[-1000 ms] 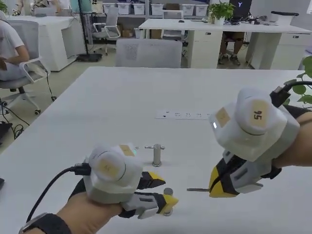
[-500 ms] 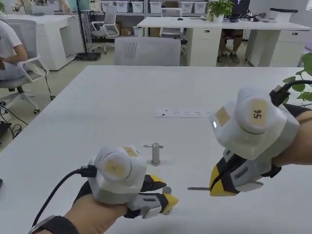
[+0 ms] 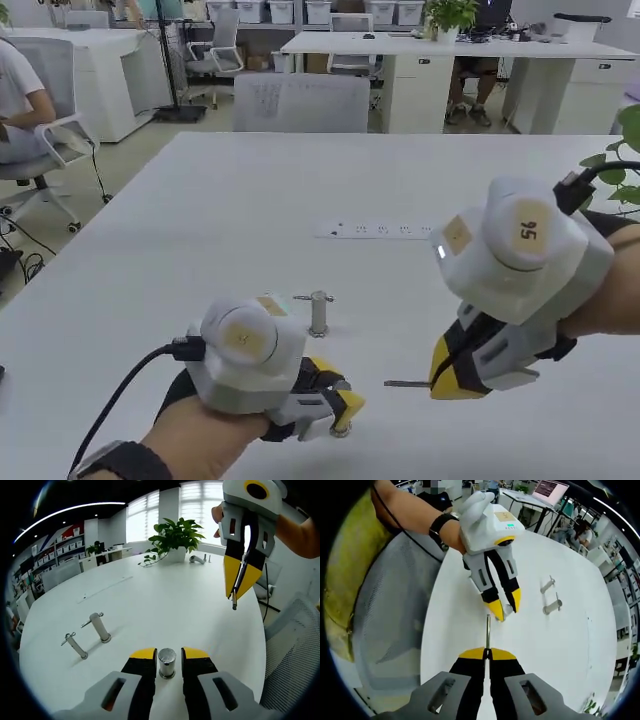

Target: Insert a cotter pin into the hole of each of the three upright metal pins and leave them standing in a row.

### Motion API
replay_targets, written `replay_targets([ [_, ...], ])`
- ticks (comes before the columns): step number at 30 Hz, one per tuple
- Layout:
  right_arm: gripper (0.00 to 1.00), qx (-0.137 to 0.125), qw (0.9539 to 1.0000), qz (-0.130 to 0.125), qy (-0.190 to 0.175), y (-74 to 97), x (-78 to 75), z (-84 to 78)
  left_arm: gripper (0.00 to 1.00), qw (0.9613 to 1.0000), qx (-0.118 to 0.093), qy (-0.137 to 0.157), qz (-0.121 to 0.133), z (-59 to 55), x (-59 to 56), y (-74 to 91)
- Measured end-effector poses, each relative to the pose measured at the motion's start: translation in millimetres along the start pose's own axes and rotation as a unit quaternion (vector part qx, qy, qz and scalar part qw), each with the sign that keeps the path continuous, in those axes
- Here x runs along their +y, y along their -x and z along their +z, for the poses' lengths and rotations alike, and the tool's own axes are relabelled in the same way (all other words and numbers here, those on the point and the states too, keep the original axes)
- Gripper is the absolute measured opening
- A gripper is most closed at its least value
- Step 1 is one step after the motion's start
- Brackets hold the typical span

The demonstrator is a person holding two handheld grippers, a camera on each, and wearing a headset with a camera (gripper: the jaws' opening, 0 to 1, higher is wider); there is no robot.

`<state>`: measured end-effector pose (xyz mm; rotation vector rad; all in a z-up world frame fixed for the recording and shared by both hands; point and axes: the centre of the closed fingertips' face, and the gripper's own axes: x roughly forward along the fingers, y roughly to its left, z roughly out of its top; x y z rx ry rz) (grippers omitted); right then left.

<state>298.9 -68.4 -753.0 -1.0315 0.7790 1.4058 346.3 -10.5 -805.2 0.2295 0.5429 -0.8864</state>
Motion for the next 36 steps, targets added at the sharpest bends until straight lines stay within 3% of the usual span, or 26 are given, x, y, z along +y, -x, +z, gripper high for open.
replay_targets([
  [10,0.02,0.003,1.0000,-0.001,-0.002,-1.6,-1.6,-0.3,0.12,0.9998,0.007,-0.017,-0.006,-2.9,1.6,3.6],
  [16,0.02,0.011,0.9999,-0.001,-0.002,-5.2,-3.2,-2.9,0.11,0.9970,0.014,-0.064,-0.042,-5.3,-3.4,6.3],
  [23,0.02,0.028,0.9996,-0.004,-0.001,-10.7,-6.0,-8.5,0.11,0.9888,0.013,-0.113,-0.097,-8.2,-9.4,10.6],
  [24,0.02,0.030,0.9995,-0.005,-0.002,-11.7,-6.8,-8.7,0.11,0.9848,0.009,-0.129,-0.116,-8.3,-13.4,11.4],
  [27,0.02,0.031,0.9995,-0.003,-0.005,-14.4,-7.0,-8.0,0.11,0.9797,0.010,-0.149,-0.134,-9.6,-15.8,13.3],
  [31,0.02,0.037,0.9993,0.000,-0.011,-20.3,-8.7,-7.6,0.11,0.9727,0.006,-0.166,-0.162,-11.0,-19.5,15.7],
  [36,0.02,0.043,0.9990,0.002,-0.014,-27.2,-9.7,-5.3,0.11,0.9675,0.000,-0.170,-0.187,-12.1,-21.1,17.7],
])
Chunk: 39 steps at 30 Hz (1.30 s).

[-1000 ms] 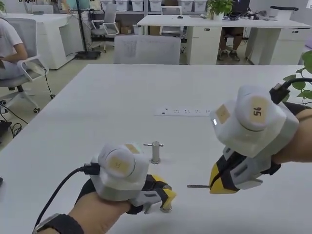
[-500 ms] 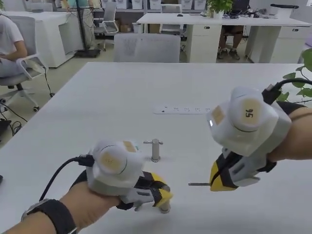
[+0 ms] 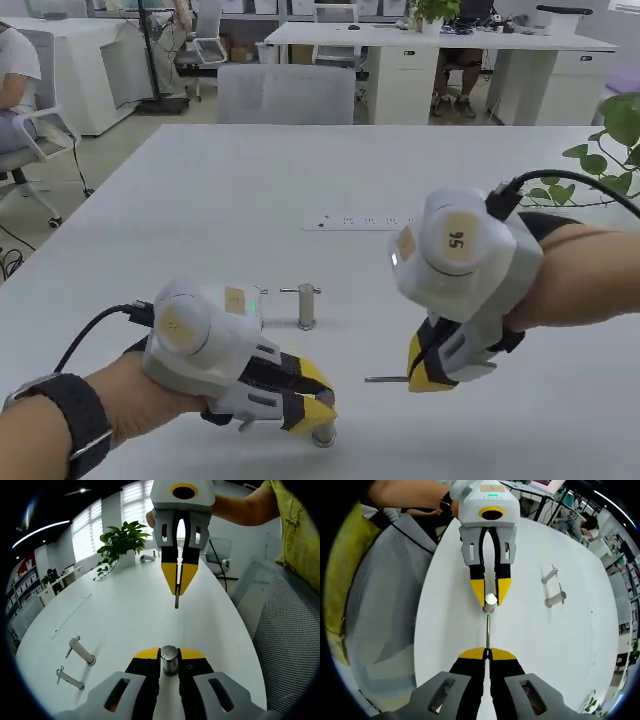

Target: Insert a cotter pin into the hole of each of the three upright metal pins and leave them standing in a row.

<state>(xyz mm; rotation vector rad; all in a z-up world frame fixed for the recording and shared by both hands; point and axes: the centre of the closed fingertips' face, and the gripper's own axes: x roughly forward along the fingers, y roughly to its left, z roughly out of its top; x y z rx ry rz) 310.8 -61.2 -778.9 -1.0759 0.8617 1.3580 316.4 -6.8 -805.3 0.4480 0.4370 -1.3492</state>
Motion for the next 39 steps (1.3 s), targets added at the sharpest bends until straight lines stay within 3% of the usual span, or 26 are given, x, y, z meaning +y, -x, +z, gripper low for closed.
replay_targets([
  [5,0.02,0.006,1.0000,0.006,-0.002,-7.8,1.3,0.7,0.11,0.9996,-0.009,0.001,-0.026,-1.0,-3.0,0.6],
  [20,0.02,0.013,0.9996,0.025,-0.009,-27.6,2.3,-1.1,0.11,0.9983,-0.010,-0.013,-0.056,-0.5,-2.8,0.4],
  [26,0.02,0.013,0.9996,0.024,-0.011,-25.8,-0.7,-2.2,0.15,0.9994,-0.005,0.001,-0.035,-0.4,1.3,0.8],
  [28,0.02,0.011,0.9996,0.023,-0.012,-25.6,-1.5,-1.9,0.17,0.9993,-0.013,0.030,-0.020,2.9,3.2,2.4],
  [31,0.02,0.009,0.9997,0.022,-0.010,-25.4,-1.4,-1.2,0.19,0.9994,-0.007,0.032,0.011,3.6,6.6,5.0],
  [33,0.02,0.008,0.9997,0.022,-0.011,-25.2,-1.5,-0.6,0.23,0.9985,-0.008,0.051,0.020,3.8,4.7,5.1],
  [34,0.02,0.008,0.9997,0.022,-0.010,-25.1,-1.4,-0.3,0.23,0.9982,-0.010,0.046,0.038,3.9,6.7,5.2],
  [39,0.02,0.004,0.9998,0.020,-0.009,-24.0,-2.4,2.5,0.25,0.9964,0.009,0.060,0.059,-4.3,-0.5,1.8],
])
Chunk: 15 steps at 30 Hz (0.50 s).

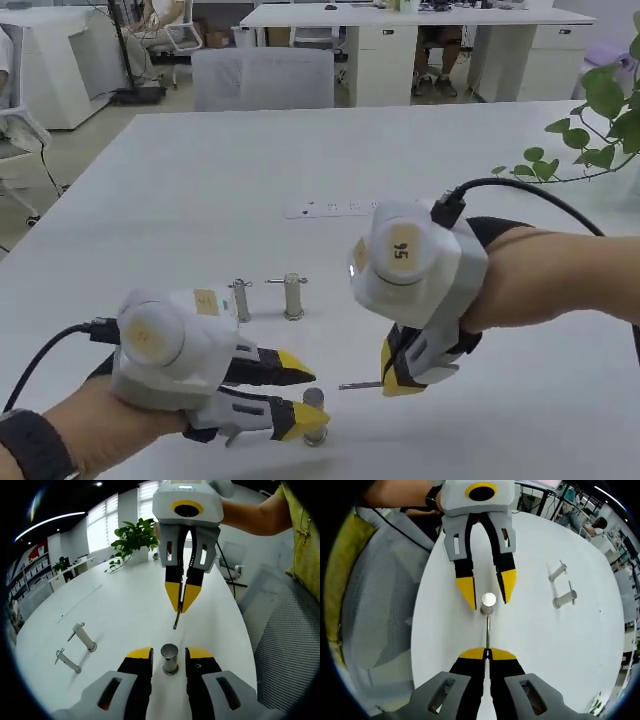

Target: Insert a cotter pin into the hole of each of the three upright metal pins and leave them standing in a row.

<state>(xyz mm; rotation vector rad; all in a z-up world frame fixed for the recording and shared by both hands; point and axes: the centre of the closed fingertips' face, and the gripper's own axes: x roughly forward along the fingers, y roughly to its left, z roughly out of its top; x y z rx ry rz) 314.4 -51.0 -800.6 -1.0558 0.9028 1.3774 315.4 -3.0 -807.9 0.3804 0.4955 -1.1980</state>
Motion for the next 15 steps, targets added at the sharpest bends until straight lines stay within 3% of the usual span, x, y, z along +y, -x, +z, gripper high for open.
replay_targets([
  [6,0.02,-0.001,1.0000,0.000,0.002,-1.0,-0.3,1.8,0.22,0.9980,-0.008,0.036,0.051,0.8,6.2,0.2],
  [9,0.02,-0.003,1.0000,0.001,0.001,-1.5,-1.1,3.1,0.20,0.9973,-0.015,0.043,0.058,3.8,5.1,-2.3],
  [15,0.02,-0.003,1.0000,0.002,0.003,-2.1,-1.7,4.3,0.15,0.9965,-0.008,0.050,0.067,1.3,6.2,-6.4],
])
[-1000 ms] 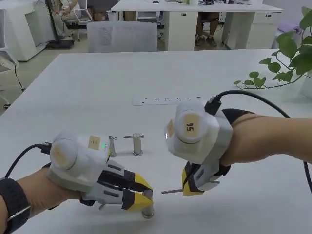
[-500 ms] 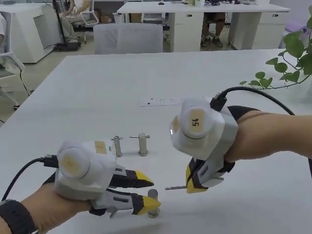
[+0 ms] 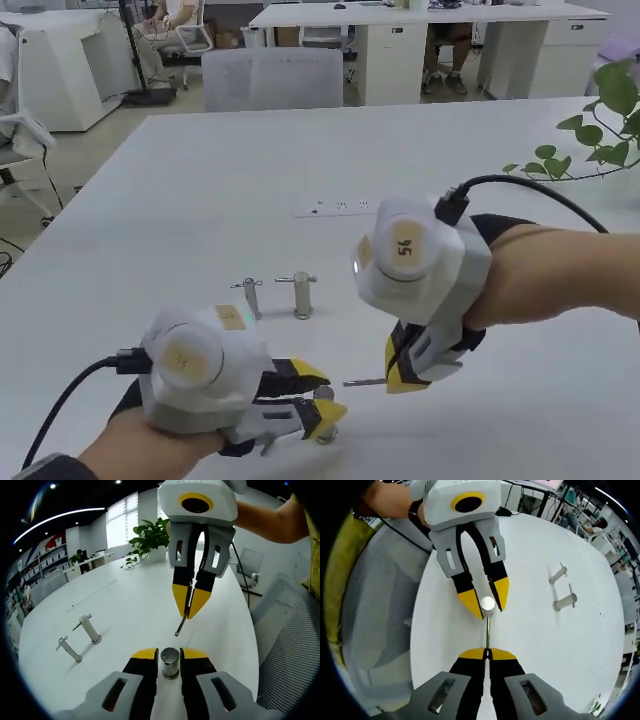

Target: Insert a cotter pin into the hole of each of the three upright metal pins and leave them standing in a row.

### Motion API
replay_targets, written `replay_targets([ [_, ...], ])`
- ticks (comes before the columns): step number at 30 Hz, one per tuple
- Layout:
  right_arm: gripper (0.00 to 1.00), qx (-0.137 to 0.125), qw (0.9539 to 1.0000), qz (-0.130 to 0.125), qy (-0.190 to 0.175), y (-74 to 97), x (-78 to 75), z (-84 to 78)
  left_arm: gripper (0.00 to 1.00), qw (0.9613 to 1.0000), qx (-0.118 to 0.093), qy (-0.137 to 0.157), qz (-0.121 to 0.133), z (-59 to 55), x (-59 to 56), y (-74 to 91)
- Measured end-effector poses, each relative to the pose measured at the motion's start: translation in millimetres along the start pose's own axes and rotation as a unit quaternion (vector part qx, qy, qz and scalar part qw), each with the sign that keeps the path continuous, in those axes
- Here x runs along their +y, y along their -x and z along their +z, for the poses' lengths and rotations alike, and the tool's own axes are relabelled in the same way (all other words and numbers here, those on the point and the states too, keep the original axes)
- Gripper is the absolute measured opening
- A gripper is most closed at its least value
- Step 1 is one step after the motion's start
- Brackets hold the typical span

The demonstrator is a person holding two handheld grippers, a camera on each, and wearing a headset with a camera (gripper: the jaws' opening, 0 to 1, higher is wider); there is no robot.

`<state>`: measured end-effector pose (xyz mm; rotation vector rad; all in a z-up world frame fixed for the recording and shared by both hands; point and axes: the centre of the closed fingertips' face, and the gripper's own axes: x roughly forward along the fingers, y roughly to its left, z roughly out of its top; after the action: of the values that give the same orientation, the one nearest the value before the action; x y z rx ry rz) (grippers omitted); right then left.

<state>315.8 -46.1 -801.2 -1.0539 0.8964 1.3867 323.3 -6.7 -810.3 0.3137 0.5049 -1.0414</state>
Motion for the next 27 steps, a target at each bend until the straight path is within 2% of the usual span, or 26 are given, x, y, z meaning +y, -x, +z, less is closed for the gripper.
replay_targets([
  [5,0.02,0.002,1.0000,0.000,-0.001,-0.5,-0.2,-1.3,0.12,0.9999,0.005,-0.013,-0.008,-0.6,-1.5,-0.3],
  [9,0.02,0.003,1.0000,-0.002,-0.002,-1.1,-1.4,-3.2,0.12,0.9991,0.002,-0.030,-0.030,-0.5,-3.5,-0.3],
  [16,0.02,0.006,1.0000,-0.002,-0.007,-2.8,-0.8,-4.9,0.11,0.9947,-0.014,-0.064,-0.080,0.8,-6.1,-0.6],
  [18,0.02,0.009,0.9999,0.000,-0.007,-4.7,-0.1,-5.6,0.11,0.9946,-0.016,-0.056,-0.086,0.9,-4.2,-0.8],
  [19,0.02,0.010,0.9999,0.001,-0.009,-5.7,0.1,-5.2,0.11,0.9929,-0.020,-0.067,-0.096,1.3,-6.4,-0.9],
  [27,0.02,0.016,0.9998,0.005,-0.010,-11.0,2.8,-2.3,0.11,0.9916,-0.028,-0.063,-0.110,1.5,-5.1,-0.6],
])
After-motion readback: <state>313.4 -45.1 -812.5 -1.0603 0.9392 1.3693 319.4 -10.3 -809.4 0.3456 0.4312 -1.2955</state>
